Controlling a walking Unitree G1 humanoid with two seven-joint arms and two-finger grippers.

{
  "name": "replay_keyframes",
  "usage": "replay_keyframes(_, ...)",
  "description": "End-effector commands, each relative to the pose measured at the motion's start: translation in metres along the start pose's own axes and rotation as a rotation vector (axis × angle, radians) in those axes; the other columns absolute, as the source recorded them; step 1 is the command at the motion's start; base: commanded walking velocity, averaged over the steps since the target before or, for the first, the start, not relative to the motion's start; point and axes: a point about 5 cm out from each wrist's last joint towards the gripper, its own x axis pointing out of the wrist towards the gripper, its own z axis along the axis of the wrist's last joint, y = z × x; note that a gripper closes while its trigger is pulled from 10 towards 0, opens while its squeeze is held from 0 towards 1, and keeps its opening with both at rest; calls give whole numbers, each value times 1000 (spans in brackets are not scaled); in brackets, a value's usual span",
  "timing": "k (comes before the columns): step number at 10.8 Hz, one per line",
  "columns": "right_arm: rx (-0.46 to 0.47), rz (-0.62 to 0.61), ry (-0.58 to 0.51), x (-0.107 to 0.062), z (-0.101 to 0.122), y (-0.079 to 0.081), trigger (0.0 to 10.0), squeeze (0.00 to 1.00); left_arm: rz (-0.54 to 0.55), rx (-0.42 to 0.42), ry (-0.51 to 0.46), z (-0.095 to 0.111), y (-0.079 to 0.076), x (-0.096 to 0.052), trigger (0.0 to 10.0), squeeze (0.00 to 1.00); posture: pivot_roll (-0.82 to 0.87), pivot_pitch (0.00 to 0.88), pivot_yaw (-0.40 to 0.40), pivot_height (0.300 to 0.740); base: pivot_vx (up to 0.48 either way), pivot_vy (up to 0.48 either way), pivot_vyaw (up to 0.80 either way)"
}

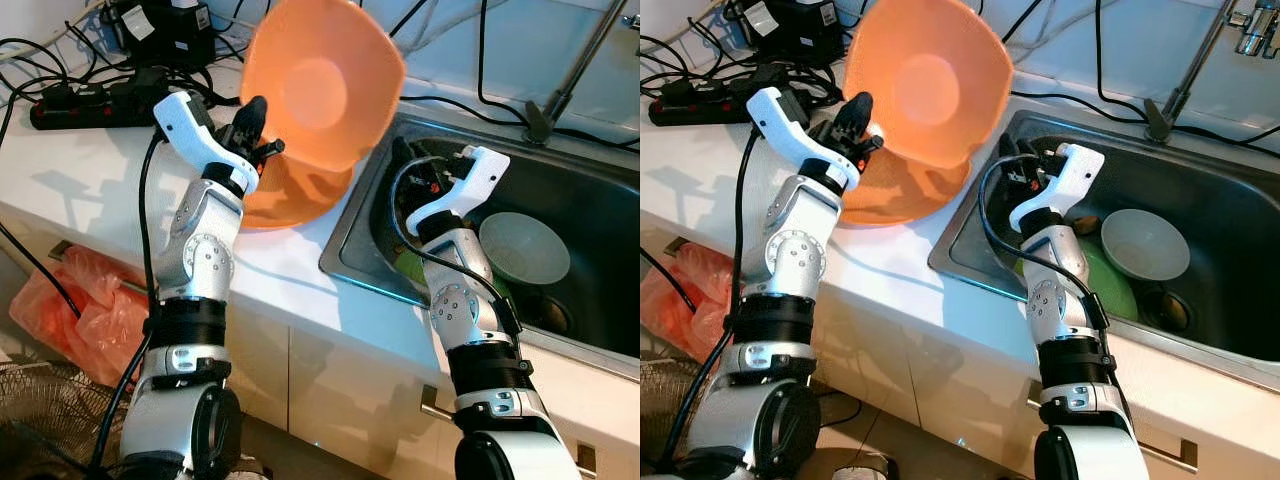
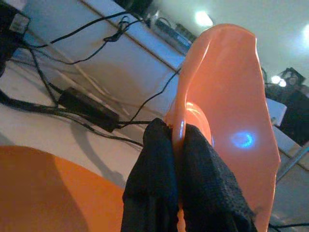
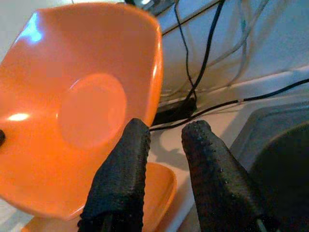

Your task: Kitchen organization

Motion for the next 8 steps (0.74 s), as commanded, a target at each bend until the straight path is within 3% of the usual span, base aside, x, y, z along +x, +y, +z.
replay_keyframes(1, 9, 25, -7, 1, 5, 3, 10000, 0, -86, 8, -34, 7, -14, 2, 10000, 0, 218, 42, -31, 740, 0, 0, 0)
replay_keyframes(8, 72, 44, -2, 0, 5, 6, 10000, 0, -186, 21, 6, 1, -27, -2, 10000, 0, 216, 53, -28, 740, 0, 0, 0)
